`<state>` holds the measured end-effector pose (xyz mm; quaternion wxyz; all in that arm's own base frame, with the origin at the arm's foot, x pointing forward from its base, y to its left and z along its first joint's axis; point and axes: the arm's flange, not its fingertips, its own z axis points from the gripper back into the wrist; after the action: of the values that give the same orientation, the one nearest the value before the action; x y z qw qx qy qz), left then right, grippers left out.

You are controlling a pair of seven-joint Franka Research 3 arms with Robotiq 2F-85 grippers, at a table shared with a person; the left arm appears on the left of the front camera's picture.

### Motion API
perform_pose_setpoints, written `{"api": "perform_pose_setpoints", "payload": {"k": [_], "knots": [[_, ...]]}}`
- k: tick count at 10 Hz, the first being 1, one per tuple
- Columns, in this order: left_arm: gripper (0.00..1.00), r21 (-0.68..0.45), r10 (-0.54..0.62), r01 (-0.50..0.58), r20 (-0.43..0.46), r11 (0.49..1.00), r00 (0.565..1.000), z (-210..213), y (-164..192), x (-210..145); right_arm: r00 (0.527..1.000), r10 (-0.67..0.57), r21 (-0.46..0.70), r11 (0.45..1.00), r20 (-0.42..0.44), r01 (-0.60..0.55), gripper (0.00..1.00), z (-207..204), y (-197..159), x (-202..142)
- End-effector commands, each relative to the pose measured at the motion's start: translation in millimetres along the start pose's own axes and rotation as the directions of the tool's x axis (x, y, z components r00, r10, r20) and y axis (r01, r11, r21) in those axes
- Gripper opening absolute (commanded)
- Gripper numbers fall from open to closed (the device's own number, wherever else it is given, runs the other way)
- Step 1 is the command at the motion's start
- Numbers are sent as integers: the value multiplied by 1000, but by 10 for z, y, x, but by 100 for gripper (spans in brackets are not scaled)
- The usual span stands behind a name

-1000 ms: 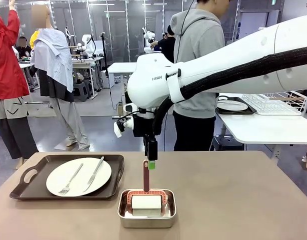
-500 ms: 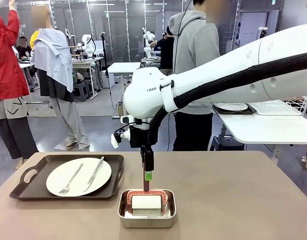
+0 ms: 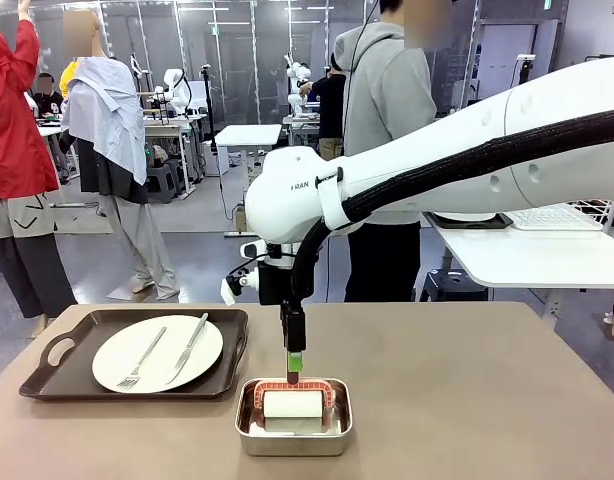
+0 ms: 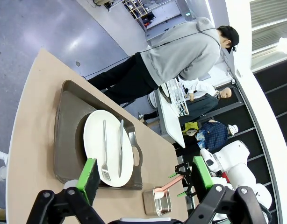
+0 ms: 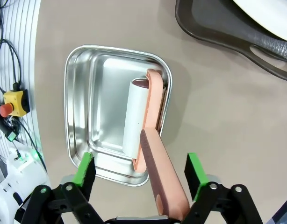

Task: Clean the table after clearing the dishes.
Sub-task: When the left (or right) Handle tray is removed, use the left hand (or right hand) to clean the left (or right) side of the table with the Lint Roller.

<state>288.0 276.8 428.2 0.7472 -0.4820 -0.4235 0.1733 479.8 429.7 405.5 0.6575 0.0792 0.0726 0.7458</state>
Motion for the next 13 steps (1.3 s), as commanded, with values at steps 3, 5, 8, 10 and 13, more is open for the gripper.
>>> {"api": "perform_pose_setpoints", "payload": {"k": [3,5,8,10,13], "knots": [[100,-16,-2,2,7,1000,1000,26,-1,23,1000,-8,16,1000,-3,8,0,67,44,61],[100,-16,-2,2,7,1000,1000,26,-1,23,1000,-12,12,1000,-1,12,0,75,42,48],[100,-16,-2,2,7,1000,1000,26,-1,23,1000,-8,14,1000,-9,8,0,91,56,44],[100,-16,-2,2,7,1000,1000,26,-1,23,1000,-14,-5,1000,-3,14,0,208,114,17],[100,-16,-2,2,7,1000,1000,26,-1,23,959,-252,40,968,130,249,0,860,531,-416]]}}
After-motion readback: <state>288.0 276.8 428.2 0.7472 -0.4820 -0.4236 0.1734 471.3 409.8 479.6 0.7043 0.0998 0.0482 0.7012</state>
